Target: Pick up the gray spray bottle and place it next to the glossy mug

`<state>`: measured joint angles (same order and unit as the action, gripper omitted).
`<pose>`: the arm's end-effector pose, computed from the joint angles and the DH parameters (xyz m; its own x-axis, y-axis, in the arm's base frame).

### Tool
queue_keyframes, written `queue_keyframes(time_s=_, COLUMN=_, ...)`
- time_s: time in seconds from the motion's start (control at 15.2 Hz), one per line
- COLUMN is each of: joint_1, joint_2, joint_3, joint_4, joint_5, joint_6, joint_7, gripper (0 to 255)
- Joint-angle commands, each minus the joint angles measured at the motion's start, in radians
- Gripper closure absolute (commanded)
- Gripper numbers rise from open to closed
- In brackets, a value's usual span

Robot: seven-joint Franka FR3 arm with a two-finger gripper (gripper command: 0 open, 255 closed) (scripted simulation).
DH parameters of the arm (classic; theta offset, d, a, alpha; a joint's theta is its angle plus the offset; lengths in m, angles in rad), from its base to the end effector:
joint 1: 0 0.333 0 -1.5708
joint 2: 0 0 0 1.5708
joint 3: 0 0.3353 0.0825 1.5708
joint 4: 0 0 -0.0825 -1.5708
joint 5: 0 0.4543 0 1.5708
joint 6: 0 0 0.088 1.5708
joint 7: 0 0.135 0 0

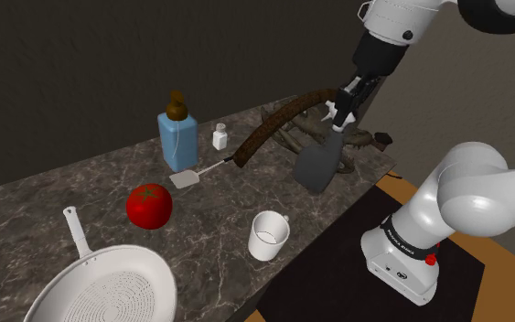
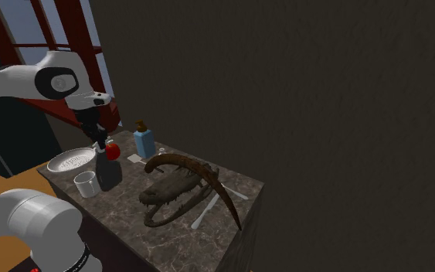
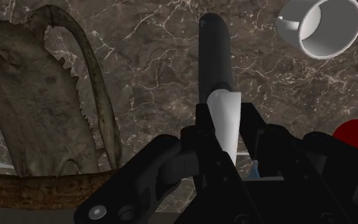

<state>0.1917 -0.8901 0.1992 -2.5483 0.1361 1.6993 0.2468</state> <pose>0.3151 0.1509 0.5124 0.9976 0.0585 0.0361 0.0582 -0.9983 0.0104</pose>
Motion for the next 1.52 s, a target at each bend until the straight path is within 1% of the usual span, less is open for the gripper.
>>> queue_keyframes(time_s=0.0, joint_1=0.002, joint_2=-0.004, joint_3=0.004, joint_4=-0.033, joint_5=0.004, joint_6=0.029, joint_7=0.000, gripper=255)
queue_keyframes(time_s=1.06, joint_1=0.019, joint_2=0.006, joint_3=0.038, joint_4=-0.239, joint_5=0.038, joint_6=0.245, joint_7=-0.001, gripper=255)
queue_keyframes(time_s=1.45, joint_1=0.019, joint_2=0.006, joint_3=0.038, joint_4=-0.239, joint_5=0.038, joint_6=0.245, joint_7=-0.001, gripper=255)
